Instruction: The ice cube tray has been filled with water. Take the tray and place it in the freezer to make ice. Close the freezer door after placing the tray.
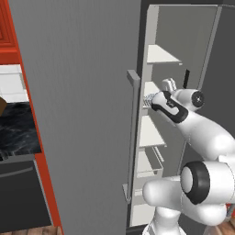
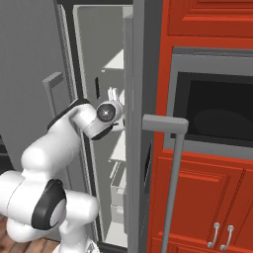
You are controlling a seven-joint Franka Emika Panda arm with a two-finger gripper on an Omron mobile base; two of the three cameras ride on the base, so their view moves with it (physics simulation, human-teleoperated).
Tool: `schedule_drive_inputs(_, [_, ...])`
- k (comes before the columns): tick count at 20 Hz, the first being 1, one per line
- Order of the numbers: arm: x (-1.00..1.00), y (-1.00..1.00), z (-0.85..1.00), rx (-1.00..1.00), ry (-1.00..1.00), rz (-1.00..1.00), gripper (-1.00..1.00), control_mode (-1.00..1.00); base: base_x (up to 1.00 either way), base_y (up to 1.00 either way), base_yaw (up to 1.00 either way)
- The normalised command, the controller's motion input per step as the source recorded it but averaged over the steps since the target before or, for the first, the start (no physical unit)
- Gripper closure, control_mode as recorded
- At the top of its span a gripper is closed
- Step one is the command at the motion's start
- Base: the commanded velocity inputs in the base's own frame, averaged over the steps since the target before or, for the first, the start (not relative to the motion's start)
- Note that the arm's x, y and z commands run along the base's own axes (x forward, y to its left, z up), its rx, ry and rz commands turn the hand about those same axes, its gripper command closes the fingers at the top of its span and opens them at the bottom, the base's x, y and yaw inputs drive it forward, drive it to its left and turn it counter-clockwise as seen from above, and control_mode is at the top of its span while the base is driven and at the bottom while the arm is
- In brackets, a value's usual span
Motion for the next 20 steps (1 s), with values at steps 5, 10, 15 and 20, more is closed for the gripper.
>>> schedule_drive_inputs(5, [0.07, 0.00, -0.05, 0.00, -0.05, 0.00, 1.00, -1.00, 0.00, 0.00, 0.00])
schedule_drive_inputs(10, [0.02, 0.00, -0.02, 0.00, -0.05, 0.00, 1.00, -1.00, 0.00, 0.00, 0.00])
schedule_drive_inputs(15, [0.00, 0.00, 0.00, 0.00, -0.01, 0.00, 1.00, -1.00, 0.00, 0.00, 0.00])
schedule_drive_inputs(20, [0.00, 0.00, 0.00, 0.00, 0.00, 0.01, 1.00, -1.00, 0.00, 0.00, 0.00])
